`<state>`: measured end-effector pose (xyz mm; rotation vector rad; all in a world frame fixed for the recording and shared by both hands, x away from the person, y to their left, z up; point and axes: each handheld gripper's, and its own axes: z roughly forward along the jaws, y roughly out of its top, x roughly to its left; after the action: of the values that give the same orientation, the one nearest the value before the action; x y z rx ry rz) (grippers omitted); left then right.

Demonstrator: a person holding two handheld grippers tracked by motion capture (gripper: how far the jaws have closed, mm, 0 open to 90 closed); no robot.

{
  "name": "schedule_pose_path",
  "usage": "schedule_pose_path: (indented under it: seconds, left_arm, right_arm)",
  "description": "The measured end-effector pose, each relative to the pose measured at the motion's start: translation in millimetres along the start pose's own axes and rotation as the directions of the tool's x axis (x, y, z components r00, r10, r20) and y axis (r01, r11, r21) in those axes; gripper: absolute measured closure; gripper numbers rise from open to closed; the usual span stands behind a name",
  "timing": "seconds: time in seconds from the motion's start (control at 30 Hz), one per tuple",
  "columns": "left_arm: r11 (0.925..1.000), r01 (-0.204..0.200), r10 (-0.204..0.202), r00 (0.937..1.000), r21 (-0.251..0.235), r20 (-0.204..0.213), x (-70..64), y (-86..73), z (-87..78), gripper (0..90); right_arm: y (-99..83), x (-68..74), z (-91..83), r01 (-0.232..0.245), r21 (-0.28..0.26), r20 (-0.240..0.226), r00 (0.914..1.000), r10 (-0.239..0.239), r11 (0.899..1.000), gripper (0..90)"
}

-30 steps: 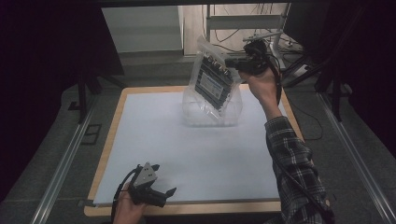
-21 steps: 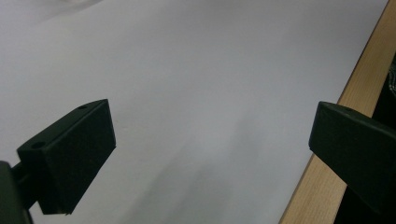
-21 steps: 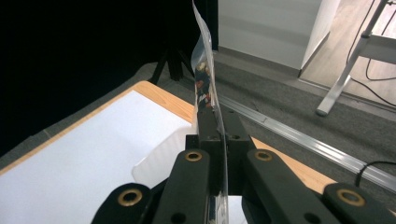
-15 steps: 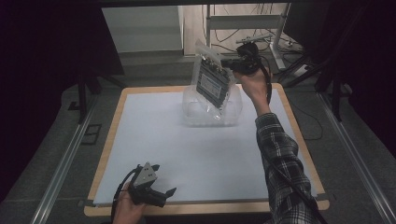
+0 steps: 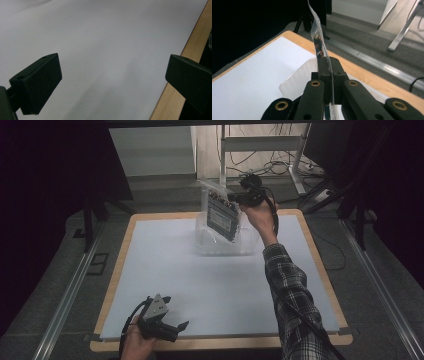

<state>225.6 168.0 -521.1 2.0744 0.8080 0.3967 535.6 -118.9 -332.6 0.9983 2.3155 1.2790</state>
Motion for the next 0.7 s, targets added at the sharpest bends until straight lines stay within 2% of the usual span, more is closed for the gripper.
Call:
schedule_pose_path:
  seconds: [0.07,0.3,0.37,0.47,0.57,0.6,0.63,0.7]
  left_arm:
    - [1.0000,-0.004,0.004,1.0000,0.005,0.002,-0.4,0.4,0.7,0.3]
    - [0.9999,-0.008,0.008,1.0000,0.007,0.002,-1.8,0.7,1.6,0.3]
    - [0.9999,-0.011,0.011,0.9999,0.010,0.002,-1.8,0.9,1.4,0.4]
    - [0.9999,-0.011,0.011,0.9999,0.009,0.000,-1.9,0.9,1.1,0.4]
    - [1.0000,-0.007,0.007,1.0000,0.006,0.000,-0.9,0.6,0.9,0.4]
    - [1.0000,-0.006,0.006,1.0000,0.007,0.000,-0.7,0.5,1.1,0.4]
    - [0.9999,-0.006,0.006,1.0000,0.010,0.000,-0.5,0.4,1.4,0.4]
    - [0.9999,-0.007,0.007,1.0000,0.015,0.000,-1.0,0.4,2.1,0.3]
  right_arm:
    - [-4.7,-1.0,4.4,-0.023,-0.015,-0.002,0.9997,0.023,1.000,88.9]
    - [-5.8,-1.6,6.8,-0.034,-0.007,-0.004,0.9994,0.034,0.999,88.8]
    - [-10.6,-4.8,6.5,-0.063,-0.030,0.010,0.9980,0.063,0.998,88.4]
    - [-12.6,-5.8,5.9,-0.064,-0.052,0.009,0.9979,0.065,0.997,87.5]
    - [-13.2,-7.8,3.3,-0.059,-0.077,0.010,0.9982,0.059,0.995,80.2]
    - [-12.7,-9.0,3.3,-0.052,-0.052,0.044,0.9975,0.055,0.997,72.5]
    - [-12.7,-9.0,3.3,-0.052,-0.052,0.044,0.9975,0.055,0.997,72.5]
    - [-14.8,-9.2,2.8,-0.020,-0.063,0.091,0.9955,0.026,0.998,66.1]
